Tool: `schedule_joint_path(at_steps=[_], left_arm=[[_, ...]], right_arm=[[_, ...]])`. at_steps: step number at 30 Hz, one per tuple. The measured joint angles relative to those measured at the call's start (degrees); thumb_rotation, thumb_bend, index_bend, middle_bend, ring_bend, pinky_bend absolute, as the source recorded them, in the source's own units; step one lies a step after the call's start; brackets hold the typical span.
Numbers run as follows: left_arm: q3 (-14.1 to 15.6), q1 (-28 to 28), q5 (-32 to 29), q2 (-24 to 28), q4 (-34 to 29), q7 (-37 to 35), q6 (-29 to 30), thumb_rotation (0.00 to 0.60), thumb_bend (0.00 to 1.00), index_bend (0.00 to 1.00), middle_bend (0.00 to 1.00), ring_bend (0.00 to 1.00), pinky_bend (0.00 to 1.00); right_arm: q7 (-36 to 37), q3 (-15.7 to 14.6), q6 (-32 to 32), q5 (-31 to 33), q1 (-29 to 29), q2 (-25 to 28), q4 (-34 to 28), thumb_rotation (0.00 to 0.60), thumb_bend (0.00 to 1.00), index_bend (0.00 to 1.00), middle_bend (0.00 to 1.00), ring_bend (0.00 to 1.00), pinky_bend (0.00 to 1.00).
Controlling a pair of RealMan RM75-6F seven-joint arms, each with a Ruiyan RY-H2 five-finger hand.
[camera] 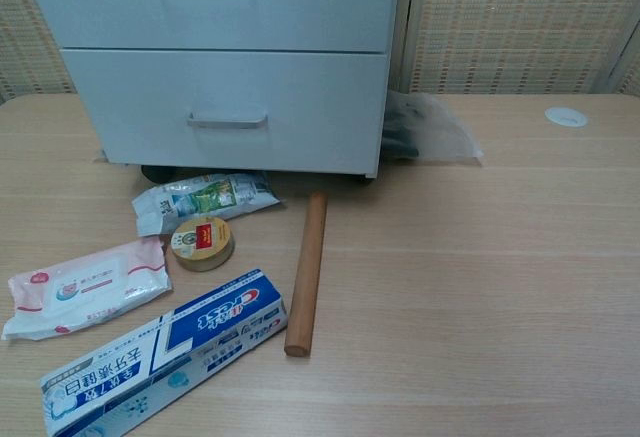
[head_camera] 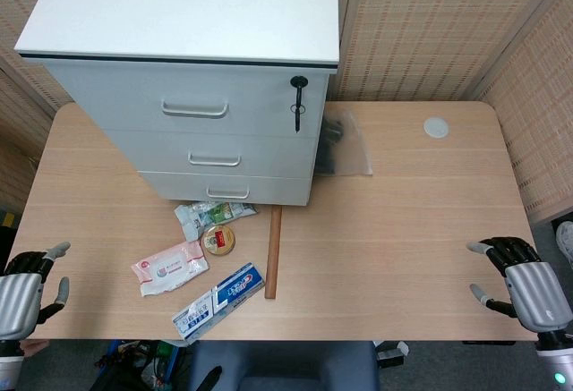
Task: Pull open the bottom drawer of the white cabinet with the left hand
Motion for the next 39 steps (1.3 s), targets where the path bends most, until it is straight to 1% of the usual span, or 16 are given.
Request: schedule_joint_path(at_steps=[6,14,19,21,23,26,27,30,32,35,39], left_arm=[[-0.07,0.03,0.49,0.09,0.18,-0.51,0.24,0.6,0.5,0.21,0.31,0.26,0.2],[-0.19,-0.58,1.66,0.11,0.14,-0.73,0.0,0.6,0.5,0.21,0.3,0.26,0.2],[-0.75,-2.55,3.29,0.74,0.12,-2.01,-1.49,0.6,0.5,0.22,0.3,0.26,0.2],[-1.03,-3.55,4.06,1.11,0.07,-2.98,-2.27,0.6,0.5,0.23,0.31,0.28,0.22],[-1.5,-5.06,5.09,1.56,0.02,-4.55,-3.34,0.6,0.5,0.24,0.36,0.34,0.3],[-2.28,-7.78,6.88,2.02,0.1,-7.26,-5.21,0.6,0.5,0.25,0.49,0.45,0.51],[-2.51,-8.72,7.45,2.12,0.16,-8.1,-5.91,0.6,0.5,0.25,0.55,0.5,0.6],[-3.15,-12.04,9.14,2.26,0.52,-10.6,-8.87,0.6,0.5,0.26,0.69,0.65,0.8],[-3.48,-14.53,10.22,2.16,0.92,-12.12,-11.33,0.6,0.5,0.26,0.75,0.72,0.87],[-3.86,-18.12,11.36,1.86,1.44,-14.07,-15.09,0.6,0.5,0.26,0.82,0.81,0.94],[-4.21,-22.73,12.33,1.28,1.76,-17.74,-19.8,0.6,0.57,0.24,0.89,0.88,0.99]], right_arm=[[-0.09,-0.07,0.22,0.27,-0.03,-0.32,0.12,0.6,0.19,0.29,0.28,0.21,0.18],[0.39,-0.12,2.14,0.6,-0.93,-0.33,0.53,0.6,0.19,0.29,0.28,0.21,0.18],[0.29,0.25,3.33,1.02,-1.43,-0.29,0.52,0.6,0.19,0.29,0.28,0.21,0.18],[0.14,0.34,3.61,1.07,-1.53,-0.32,0.45,0.6,0.19,0.29,0.28,0.21,0.18],[-0.09,0.42,3.81,1.11,-1.6,-0.34,0.33,0.6,0.19,0.29,0.28,0.21,0.18],[-0.47,0.56,4.09,1.11,-1.65,-0.31,0.05,0.6,0.19,0.29,0.28,0.21,0.18],[-0.58,0.61,4.21,1.1,-1.66,-0.28,-0.03,0.6,0.19,0.29,0.28,0.21,0.18],[-1.12,0.84,4.67,0.96,-1.68,-0.02,-0.42,0.6,0.18,0.29,0.29,0.21,0.18],[-1.53,1.0,5.15,0.77,-1.73,0.19,-0.79,0.6,0.18,0.29,0.29,0.21,0.18],[-2.32,1.24,5.83,0.61,-1.88,0.53,-1.31,0.6,0.18,0.29,0.29,0.21,0.18],[-3.67,1.67,6.73,0.59,-2.13,0.95,-1.96,0.6,0.18,0.29,0.29,0.21,0.18]])
